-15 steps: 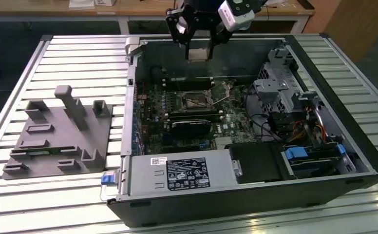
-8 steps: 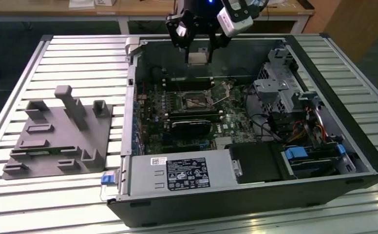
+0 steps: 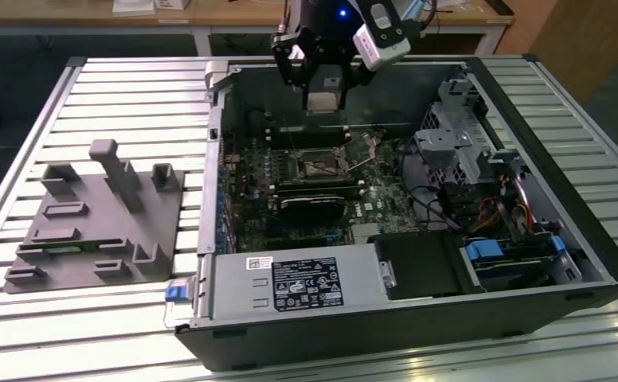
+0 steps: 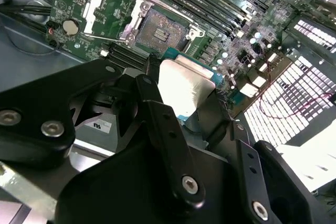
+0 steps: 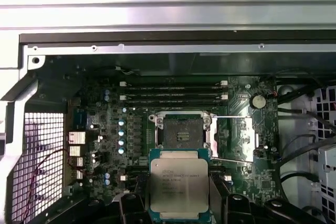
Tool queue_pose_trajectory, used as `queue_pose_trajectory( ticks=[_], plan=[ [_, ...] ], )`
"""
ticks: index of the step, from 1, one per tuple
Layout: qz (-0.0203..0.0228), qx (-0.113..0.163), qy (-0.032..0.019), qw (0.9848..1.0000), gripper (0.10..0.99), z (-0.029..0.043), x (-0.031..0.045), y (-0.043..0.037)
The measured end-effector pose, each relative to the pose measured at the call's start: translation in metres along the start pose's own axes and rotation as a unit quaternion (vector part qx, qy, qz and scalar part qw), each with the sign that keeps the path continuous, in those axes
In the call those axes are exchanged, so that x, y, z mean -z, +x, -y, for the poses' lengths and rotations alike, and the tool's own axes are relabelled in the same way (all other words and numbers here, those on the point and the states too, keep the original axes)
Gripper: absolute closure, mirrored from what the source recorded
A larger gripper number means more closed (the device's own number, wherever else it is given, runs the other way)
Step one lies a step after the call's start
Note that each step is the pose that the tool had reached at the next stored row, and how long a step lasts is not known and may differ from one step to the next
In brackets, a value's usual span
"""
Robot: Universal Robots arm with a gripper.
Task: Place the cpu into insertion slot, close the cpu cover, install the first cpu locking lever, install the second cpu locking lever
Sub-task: 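Place the cpu into insertion slot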
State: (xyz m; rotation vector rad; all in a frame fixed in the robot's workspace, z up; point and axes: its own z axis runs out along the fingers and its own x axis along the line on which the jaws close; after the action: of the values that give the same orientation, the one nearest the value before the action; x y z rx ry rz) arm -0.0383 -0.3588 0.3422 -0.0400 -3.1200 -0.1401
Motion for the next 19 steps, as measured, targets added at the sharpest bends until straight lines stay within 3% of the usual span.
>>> queue_pose_trajectory(
  ticks=[10,19],
  plan=[
    [0.0,0.0,0.0,1.0,0.549,0.0003,-0.0178,0.0003],
    [0.0,0.0,0.0,1.0,0.549,-0.0074,-0.035,-0.0001]
  ],
)
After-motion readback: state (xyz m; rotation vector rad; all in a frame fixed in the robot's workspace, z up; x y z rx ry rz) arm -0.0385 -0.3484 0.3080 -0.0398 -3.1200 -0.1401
